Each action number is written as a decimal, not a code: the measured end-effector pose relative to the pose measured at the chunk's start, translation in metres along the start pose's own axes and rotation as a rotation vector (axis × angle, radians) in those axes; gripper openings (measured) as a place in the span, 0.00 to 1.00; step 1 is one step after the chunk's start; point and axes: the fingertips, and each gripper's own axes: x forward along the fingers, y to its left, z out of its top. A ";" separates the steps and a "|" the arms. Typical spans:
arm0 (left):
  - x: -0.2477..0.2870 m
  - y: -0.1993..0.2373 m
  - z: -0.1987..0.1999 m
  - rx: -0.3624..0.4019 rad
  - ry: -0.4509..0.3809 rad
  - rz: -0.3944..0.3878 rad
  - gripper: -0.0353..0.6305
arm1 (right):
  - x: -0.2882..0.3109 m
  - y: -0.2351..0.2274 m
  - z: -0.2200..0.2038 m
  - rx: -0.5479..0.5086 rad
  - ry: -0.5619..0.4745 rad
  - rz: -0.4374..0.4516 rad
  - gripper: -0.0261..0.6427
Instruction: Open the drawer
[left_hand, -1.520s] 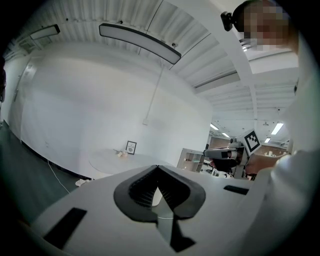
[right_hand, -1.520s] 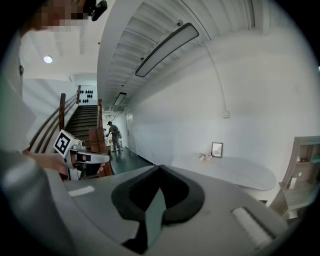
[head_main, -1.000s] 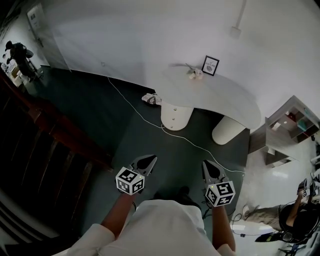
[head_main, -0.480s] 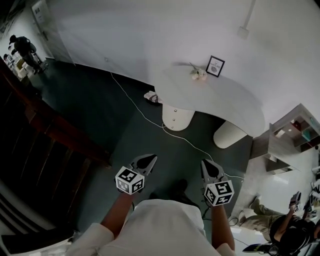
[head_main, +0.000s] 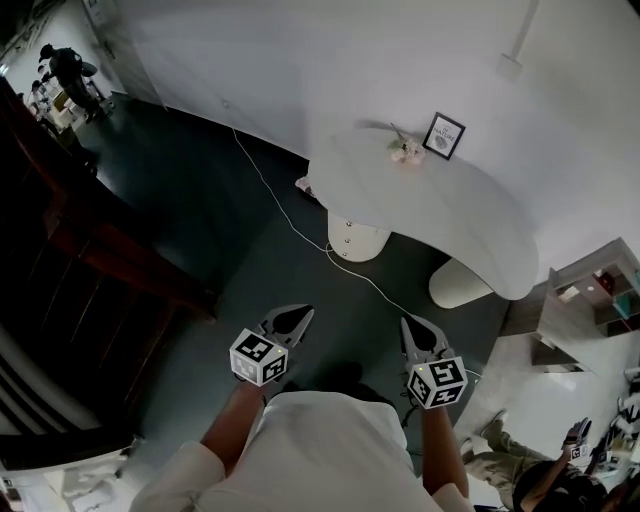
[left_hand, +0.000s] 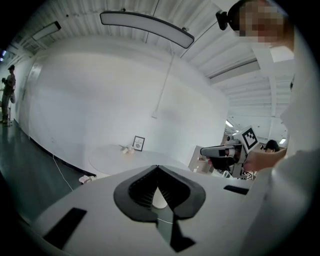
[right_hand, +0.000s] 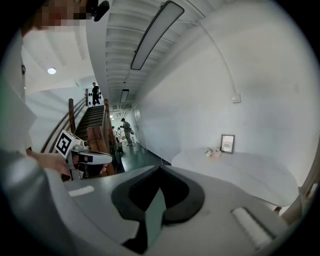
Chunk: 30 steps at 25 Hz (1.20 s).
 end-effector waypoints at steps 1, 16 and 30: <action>0.007 -0.002 0.001 -0.004 0.001 0.010 0.06 | 0.002 -0.010 0.000 0.000 0.006 0.010 0.06; 0.066 0.000 0.008 -0.068 0.007 0.116 0.06 | 0.044 -0.077 0.001 -0.007 0.079 0.128 0.06; 0.117 0.101 0.024 -0.102 0.044 0.106 0.06 | 0.156 -0.092 0.011 -0.020 0.187 0.137 0.06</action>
